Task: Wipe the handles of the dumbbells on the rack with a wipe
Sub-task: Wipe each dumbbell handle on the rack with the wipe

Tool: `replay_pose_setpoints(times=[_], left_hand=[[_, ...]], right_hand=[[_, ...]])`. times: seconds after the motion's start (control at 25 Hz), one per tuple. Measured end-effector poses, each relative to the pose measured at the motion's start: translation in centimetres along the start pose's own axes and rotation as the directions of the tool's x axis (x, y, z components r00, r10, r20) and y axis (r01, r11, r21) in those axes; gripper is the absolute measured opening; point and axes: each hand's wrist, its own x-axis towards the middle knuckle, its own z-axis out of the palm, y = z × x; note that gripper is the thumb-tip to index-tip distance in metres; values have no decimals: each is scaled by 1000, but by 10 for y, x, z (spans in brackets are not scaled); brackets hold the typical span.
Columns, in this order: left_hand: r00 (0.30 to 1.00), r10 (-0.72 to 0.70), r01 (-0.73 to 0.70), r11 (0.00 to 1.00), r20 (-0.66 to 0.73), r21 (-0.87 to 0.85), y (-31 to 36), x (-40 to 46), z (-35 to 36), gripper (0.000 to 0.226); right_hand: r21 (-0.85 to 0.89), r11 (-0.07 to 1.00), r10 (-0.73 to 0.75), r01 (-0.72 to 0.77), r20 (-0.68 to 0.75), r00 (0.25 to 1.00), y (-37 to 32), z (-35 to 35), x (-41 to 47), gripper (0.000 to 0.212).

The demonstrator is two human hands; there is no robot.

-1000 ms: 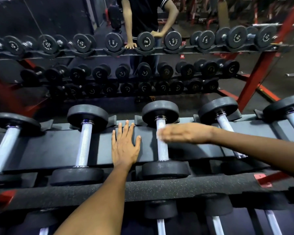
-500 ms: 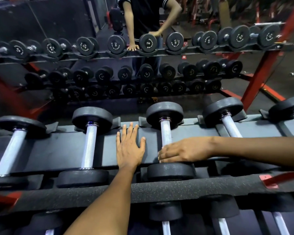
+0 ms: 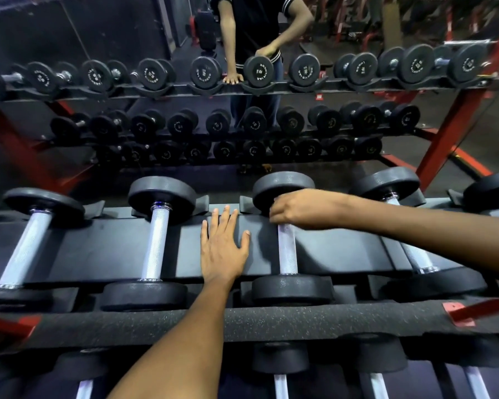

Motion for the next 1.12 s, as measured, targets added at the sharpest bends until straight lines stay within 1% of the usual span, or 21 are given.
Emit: replay_pose_setpoints(times=[0.04, 0.08, 0.12, 0.16, 0.2, 0.28, 0.32, 0.4, 0.44, 0.48, 0.56, 0.6, 0.68, 0.72, 0.8, 0.88, 0.92, 1.0, 1.04, 1.08, 1.12], left_hand=[[1000, -1, 1, 1000, 0, -5, 0, -1, 0, 60], [1000, 0, 0, 1000, 1, -11, 0, 0, 0, 60], [1000, 1, -1, 1000, 0, -16, 0, 0, 0, 60], [1000, 0, 0, 1000, -5, -20, 0, 1, 0, 60], [1000, 0, 0, 1000, -8, -20, 0, 1, 0, 60], [1000, -5, 5, 1000, -8, -23, 0, 0, 0, 59], [1000, -8, 8, 1000, -8, -29, 0, 0, 0, 59], [1000, -9, 9, 999, 0, -37, 0, 0, 0, 60], [1000, -8, 8, 999, 3, -34, 0, 1, 0, 61], [1000, -5, 5, 1000, 5, -27, -1, 1, 1, 63], [1000, -1, 1, 1000, 4, -21, -1, 1, 1, 63], [1000, -2, 2, 1000, 4, -22, -1, 1, 1, 62], [1000, -8, 8, 1000, 4, -27, -2, 1, 2, 60], [1000, -12, 12, 999, 5, -33, -2, 1, 2, 60], [1000, -10, 10, 999, -1, -39, -2, 1, 3, 60], [1000, -5, 5, 1000, -10, -30, -2, 2, 3, 59], [1000, -6, 5, 1000, -12, -26, -2, 1, 3, 59], [1000, -5, 5, 1000, -15, -29, -1, 0, 3, 58], [1000, -5, 5, 999, -13, -33, -2, 0, 3, 58], [1000, -4, 4, 999, -8, -37, -2, 0, 3, 58], [1000, -4, 4, 999, -7, -36, -2, 0, 3, 59]], right_hand=[[1, 1000, 10, -10, 84, 996, -9, 1, 6, 24], [45, 998, -55, 46, 237, 970, -23, 0, 11, 23], [135, 986, -147, 102, 389, 909, -36, -7, 15, 23], [155, 982, -168, 106, 471, 866, -39, -15, 21, 24], [68, 997, -72, 45, 480, 875, -34, -23, 27, 25], [-152, 986, 131, -76, 400, 907, -29, -37, 39, 27], [-152, 985, 141, -81, 437, 888, -33, -35, 43, 26], [6, 999, 23, -37, 682, 731, -52, -30, 49, 21], [70, 996, -21, -47, 742, 670, -55, -28, 52, 22], [58, 995, 10, -80, 749, 663, -53, -26, 57, 25], [-53, 991, 129, -126, 678, 724, -48, -29, 63, 28], [-55, 990, 130, -127, 676, 725, -49, -25, 63, 28], [91, 990, 12, -106, 702, 712, -54, -10, 57, 26], [184, 978, -47, -100, 660, 750, -57, -9, 45, 26], [388, 911, -47, -141, 437, 898, -57, -13, 14, 29], [589, 787, 20, -183, 273, 962, -46, -15, -23, 40], [616, 760, 48, -207, 264, 963, -38, -14, -41, 44], [523, 802, 160, -289, 278, 947, -20, -10, -69, 51], [489, 808, 265, -329, 196, 944, -11, -8, -76, 55], [496, 795, 380, -349, 41, 924, -5, -5, -76, 57], [493, 809, 433, -321, -128, 892, -2, -2, -69, 59]])
